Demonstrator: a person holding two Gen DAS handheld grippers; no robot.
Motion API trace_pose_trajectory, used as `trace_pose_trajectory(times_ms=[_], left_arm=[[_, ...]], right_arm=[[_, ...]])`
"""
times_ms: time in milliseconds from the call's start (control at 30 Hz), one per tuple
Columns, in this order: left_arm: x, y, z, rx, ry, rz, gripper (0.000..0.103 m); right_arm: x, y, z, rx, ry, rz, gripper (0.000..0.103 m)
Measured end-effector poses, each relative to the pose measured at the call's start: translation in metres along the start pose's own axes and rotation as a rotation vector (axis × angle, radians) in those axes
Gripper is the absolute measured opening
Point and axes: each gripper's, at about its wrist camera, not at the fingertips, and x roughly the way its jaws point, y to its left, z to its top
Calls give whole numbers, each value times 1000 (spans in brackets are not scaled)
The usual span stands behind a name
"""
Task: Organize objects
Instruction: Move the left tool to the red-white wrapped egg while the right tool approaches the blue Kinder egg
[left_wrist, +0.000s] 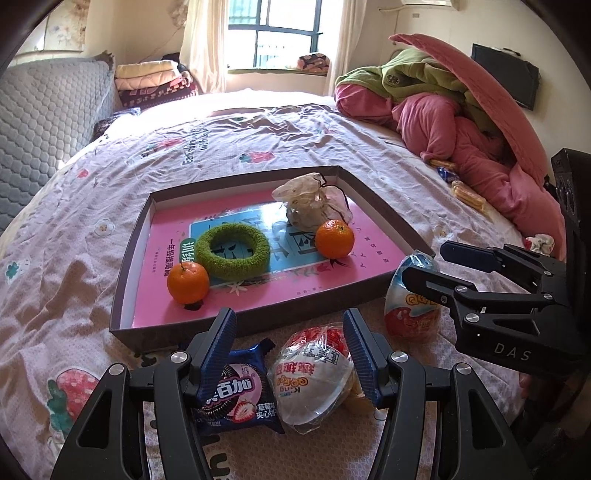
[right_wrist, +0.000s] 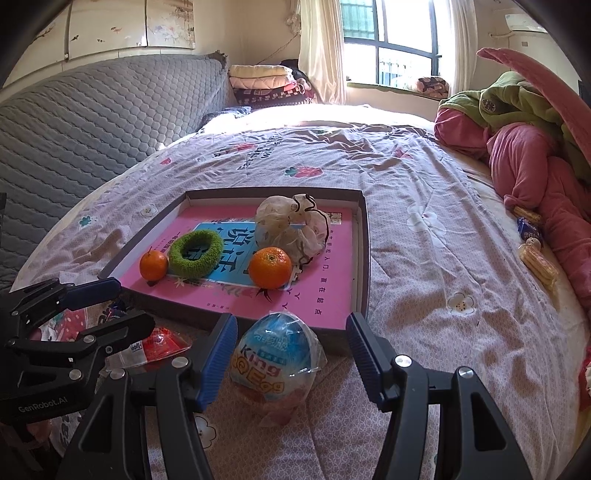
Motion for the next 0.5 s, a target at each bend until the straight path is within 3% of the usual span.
trace_pose_trajectory(times_ms=[500], left_arm=[[8, -4, -14, 3, 59, -30, 62]], right_arm=[[4, 4, -9, 2, 33, 25, 64]])
